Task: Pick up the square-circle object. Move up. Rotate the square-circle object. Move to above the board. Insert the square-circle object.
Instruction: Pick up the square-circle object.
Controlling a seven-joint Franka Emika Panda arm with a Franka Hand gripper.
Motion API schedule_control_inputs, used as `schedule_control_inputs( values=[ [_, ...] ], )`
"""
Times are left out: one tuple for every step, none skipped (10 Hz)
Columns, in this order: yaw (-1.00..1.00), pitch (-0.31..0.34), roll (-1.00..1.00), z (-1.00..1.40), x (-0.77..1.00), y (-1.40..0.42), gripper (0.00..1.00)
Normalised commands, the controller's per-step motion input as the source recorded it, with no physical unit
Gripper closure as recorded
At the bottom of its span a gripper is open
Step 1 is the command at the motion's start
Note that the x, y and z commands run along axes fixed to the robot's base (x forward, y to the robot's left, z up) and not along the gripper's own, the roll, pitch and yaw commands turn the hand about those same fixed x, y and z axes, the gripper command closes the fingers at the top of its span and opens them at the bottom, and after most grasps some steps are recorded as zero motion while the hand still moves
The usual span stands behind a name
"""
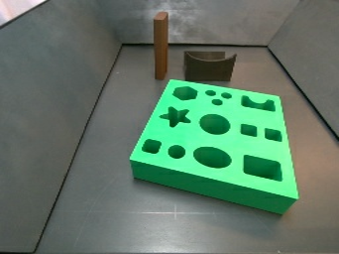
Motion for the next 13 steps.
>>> schedule_control_inputs(
  values=[
    [-0.03,-0.021,0.0,-0.07,0.11,-0.11,0.0],
    [-0.07,-0.083,0.0,-0.41,0.0,-0.38,0.0],
    [-0.11,-0.076,-0.01,-0.59,0.0,-0.38,0.0],
    [-0.11,-0.103,-0.06,-0.53,-0.02,-0.41,0.0],
    [-0.11,-0.096,-0.07,-0.61,-0.04,-0.39,0.0],
    [-0.11,-0.119,-0.1,-0.69,-0.25,-0.38,0.0],
    [-0.13,-0.093,-0.21,-0.6,-0.27,-0.21,0.0],
    [-0.1,-0.023,-0.22,-0.41,-0.11,0.0,0.0],
    [-0.02,0.0,-0.08,-0.07,0.08,0.05,0.0],
    [0.0,0.0,0.0,0.0,0.0,0.0,0.0],
    [0.0,0.0,0.0,0.0,0.0,0.0,1.0],
    [0.0,0.0,0.0,0.0,0.0,0.0,1.0],
    [0.0,0.0,0.0,0.0,0.0,0.0,1.0]
  ],
)
